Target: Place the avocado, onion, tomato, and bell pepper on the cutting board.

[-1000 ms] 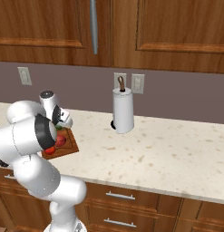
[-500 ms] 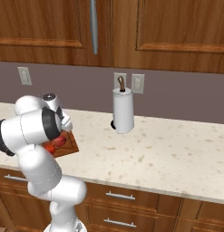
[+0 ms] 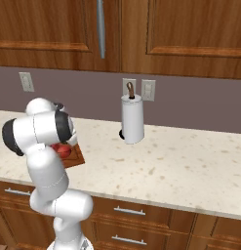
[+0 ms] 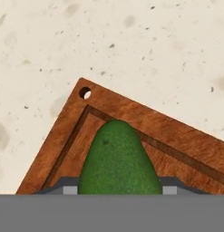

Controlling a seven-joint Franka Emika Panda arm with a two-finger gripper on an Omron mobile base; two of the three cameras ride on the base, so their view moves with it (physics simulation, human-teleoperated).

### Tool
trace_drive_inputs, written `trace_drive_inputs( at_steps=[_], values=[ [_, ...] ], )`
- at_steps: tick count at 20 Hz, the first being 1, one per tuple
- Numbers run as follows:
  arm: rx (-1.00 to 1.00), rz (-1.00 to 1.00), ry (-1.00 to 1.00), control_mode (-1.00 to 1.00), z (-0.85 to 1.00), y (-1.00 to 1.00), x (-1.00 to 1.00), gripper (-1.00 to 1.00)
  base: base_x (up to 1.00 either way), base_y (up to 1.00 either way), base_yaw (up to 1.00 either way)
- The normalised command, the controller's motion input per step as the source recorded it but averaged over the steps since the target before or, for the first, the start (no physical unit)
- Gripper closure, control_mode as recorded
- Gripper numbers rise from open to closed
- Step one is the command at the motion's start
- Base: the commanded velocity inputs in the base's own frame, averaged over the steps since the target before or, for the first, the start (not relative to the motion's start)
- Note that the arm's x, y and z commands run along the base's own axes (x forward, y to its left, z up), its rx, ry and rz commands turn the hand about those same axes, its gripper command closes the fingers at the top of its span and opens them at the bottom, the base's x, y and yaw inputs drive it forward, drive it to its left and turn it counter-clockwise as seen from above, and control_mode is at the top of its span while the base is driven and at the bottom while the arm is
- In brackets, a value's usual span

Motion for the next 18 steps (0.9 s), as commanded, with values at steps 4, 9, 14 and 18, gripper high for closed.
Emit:
trace_drive_inputs(
  at_steps=[4,9,14,18],
  values=[
    [0.05,-0.15,0.06,-1.00,-0.25,0.08,0.07,-1.00,0.00,0.00,0.00],
    [0.05,-0.09,0.02,-1.00,0.09,0.00,0.06,-1.00,0.00,0.00,0.00],
    [0.02,-0.06,0.05,-1.00,0.14,0.00,0.06,-1.00,0.00,0.00,0.00],
    [0.00,-0.03,0.05,-1.00,0.19,0.00,0.00,-1.00,0.00,0.00,0.00]
  ],
)
